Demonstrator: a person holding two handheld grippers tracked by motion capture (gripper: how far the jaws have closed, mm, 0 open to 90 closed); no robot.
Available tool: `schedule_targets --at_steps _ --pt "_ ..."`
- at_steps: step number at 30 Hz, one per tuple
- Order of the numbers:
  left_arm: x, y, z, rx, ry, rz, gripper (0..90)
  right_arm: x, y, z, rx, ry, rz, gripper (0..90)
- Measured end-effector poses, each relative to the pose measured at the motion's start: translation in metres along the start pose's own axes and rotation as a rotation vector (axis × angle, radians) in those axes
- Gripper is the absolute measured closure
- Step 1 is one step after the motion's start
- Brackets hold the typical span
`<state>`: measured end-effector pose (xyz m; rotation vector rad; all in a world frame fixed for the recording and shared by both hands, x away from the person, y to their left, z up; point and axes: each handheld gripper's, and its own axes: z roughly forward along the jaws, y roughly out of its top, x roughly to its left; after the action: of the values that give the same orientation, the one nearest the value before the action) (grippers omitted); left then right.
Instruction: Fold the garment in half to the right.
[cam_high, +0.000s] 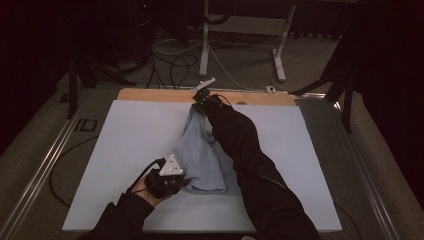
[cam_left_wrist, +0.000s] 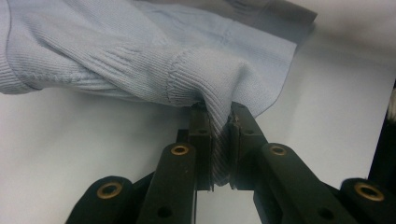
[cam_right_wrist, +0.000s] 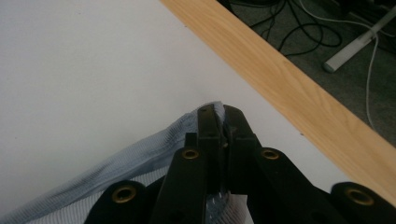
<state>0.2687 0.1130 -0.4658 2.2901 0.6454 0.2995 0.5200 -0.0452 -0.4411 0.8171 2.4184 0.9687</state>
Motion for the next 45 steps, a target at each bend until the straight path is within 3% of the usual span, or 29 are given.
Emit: schedule_targets --at_steps 17,24,45 --pt "-0.014 0.033 0.015 0.007 -0.036 0.072 82.7 -0.022 -0.015 -0.029 -0.040 -0.016 0.028 87.5" --pt "-0.021 0.044 0.029 0.017 -0.058 0.098 82.7 -0.038 -0.031 -0.040 -0.052 -0.005 0.071 87.5" --pt "-0.036 0.066 0.067 0.065 -0.082 0.162 82.7 -0.063 -0.063 -0.035 -0.031 0.006 0.109 87.3"
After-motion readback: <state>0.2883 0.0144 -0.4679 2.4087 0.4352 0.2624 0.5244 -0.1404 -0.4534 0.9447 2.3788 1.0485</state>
